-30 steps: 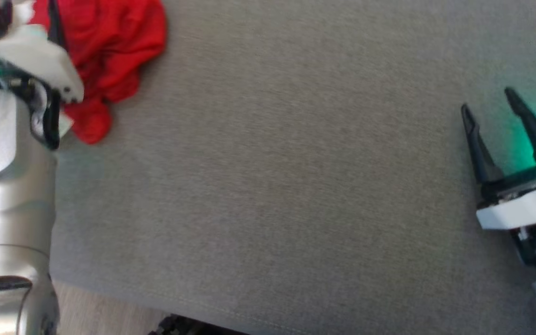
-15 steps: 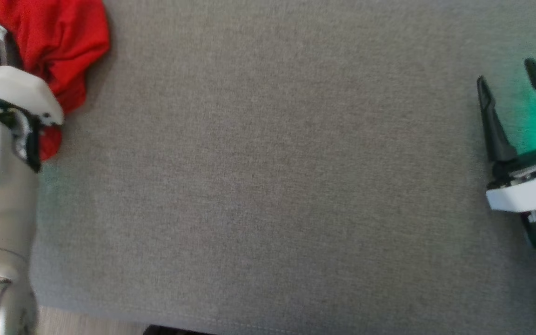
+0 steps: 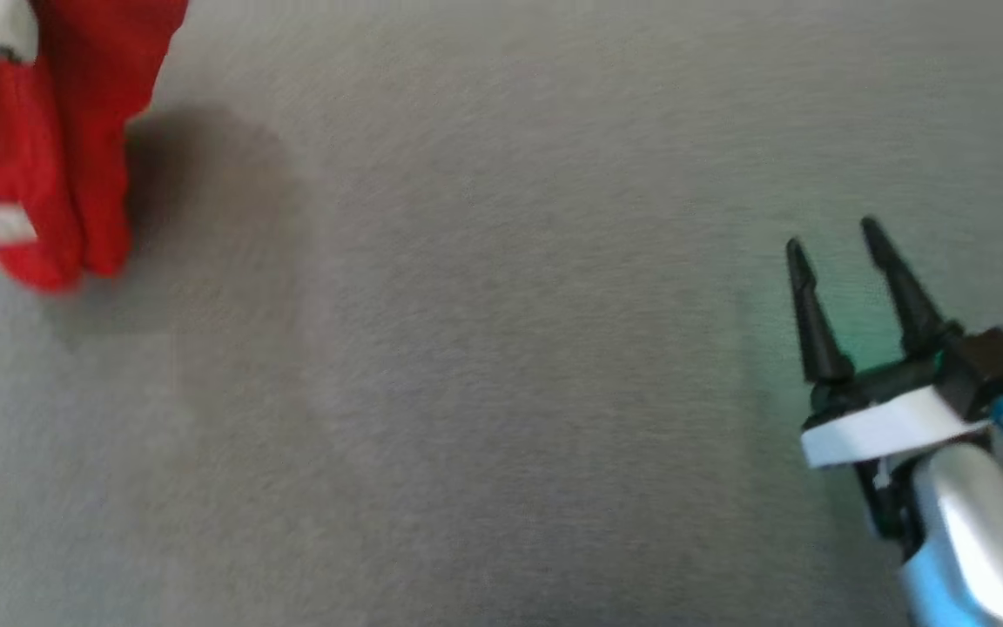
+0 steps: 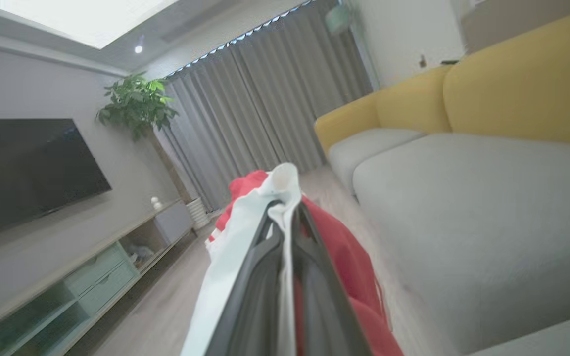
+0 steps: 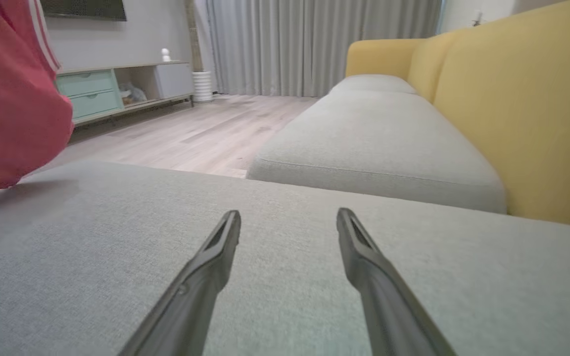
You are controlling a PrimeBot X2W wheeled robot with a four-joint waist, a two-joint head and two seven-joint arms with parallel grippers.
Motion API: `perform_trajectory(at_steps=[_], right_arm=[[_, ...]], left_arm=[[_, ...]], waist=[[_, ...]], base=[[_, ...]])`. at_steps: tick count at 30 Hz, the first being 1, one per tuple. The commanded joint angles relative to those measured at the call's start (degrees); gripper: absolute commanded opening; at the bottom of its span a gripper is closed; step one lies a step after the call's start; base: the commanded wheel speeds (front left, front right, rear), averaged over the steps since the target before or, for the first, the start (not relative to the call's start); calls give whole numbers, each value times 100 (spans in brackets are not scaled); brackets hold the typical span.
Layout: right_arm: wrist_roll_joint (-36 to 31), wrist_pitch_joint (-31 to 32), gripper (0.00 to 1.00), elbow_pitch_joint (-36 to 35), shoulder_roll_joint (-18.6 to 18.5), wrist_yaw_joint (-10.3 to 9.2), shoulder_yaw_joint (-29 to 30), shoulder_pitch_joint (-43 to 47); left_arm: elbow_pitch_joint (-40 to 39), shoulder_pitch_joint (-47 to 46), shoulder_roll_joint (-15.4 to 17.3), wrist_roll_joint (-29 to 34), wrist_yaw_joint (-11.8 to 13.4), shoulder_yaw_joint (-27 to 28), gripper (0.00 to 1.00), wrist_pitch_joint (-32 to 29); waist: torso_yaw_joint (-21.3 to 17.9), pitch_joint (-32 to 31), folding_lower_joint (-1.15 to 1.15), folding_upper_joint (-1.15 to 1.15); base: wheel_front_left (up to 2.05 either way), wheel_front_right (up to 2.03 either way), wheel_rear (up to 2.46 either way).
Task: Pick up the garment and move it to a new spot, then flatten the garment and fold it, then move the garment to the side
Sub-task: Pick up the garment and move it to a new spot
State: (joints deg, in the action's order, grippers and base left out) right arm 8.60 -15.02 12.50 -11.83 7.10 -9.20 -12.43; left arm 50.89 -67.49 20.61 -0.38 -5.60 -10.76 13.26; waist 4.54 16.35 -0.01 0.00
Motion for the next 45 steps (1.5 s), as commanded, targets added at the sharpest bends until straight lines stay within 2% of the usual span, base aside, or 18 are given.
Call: perform_trajectory(at_steps=[1, 11, 16, 23, 24, 28, 29, 30, 31, 33, 35, 40, 45], right_arm=[[50, 3, 100, -132, 37, 39, -102, 104], [40, 3, 100, -190, 471, 39, -139, 421], [49, 3, 100, -277, 553, 39, -160, 484], [135, 3, 100, -413, 652, 39, -80, 519], [135, 3, 100, -413, 652, 39, -80, 519], [183, 3, 100, -368, 711, 39, -107, 514], [196, 3, 100, -349, 723, 39, -131, 499], [211, 3, 100, -327, 734, 39, -166, 483], [225, 3, 100, -299, 744, 39, -205, 469], [239, 3, 100, -245, 755, 39, -273, 434], [251, 3, 100, -186, 764, 39, -318, 423], [253, 3, 100, 19, 772, 39, -405, 539], [208, 3, 100, 188, 766, 39, -388, 843]], left_arm=[[-312, -347, 249, 35, -25, 22, 0, 12], [-1442, -480, -180, -338, -174, -569, 0, -398], [-1640, -206, -424, -699, -183, -732, 0, -504], [-1691, 1047, -1008, -1383, -187, -1217, 0, -358], [-1691, 1047, -1008, -1383, -187, -1217, 0, -358], [-1402, 2169, -1361, -1750, -188, -1609, 0, -139], [-1312, 2447, -1462, -1985, -188, -1683, 5, -96], [-1209, 2696, -1525, -2175, -188, -1734, 92, -48], [-1106, 2896, -1563, -2307, -188, -1779, 100, 1], [-945, 3182, -1586, -2331, -151, -1791, 100, 106], [-958, 3430, -1601, -2226, 98, -1695, 100, 161], [-2327, 4518, -1657, -1701, 913, -1022, 100, 172], [-3576, 5840, -1729, -1216, 1290, -620, 100, 173]], waist=[[-630, -591, 1, 0], [-1898, -1280, 1, 0], [-2302, -1321, 1, 0], [-2433, -1003, 1, 0], [-2433, -1003, 1, 0], [-2362, -758, 1, 0], [-2332, -703, 1, 0], [-2298, -658, 1, 0], [-2260, -627, 1, 0], [-2180, -589, 1, 0], [-2074, -609, 1, 0], [-1688, -892, 1, 0], [-1200, -1421, 1, 0]], base=[[0, 0, 0], [0, 0, 0], [0, 0, 0], [0, 0, 0], [0, 0, 0], [0, 0, 0], [0, 0, 0], [0, 0, 0], [0, 0, 0], [0, 0, 0], [0, 0, 0], [0, 0, 0], [0, 0, 0]])
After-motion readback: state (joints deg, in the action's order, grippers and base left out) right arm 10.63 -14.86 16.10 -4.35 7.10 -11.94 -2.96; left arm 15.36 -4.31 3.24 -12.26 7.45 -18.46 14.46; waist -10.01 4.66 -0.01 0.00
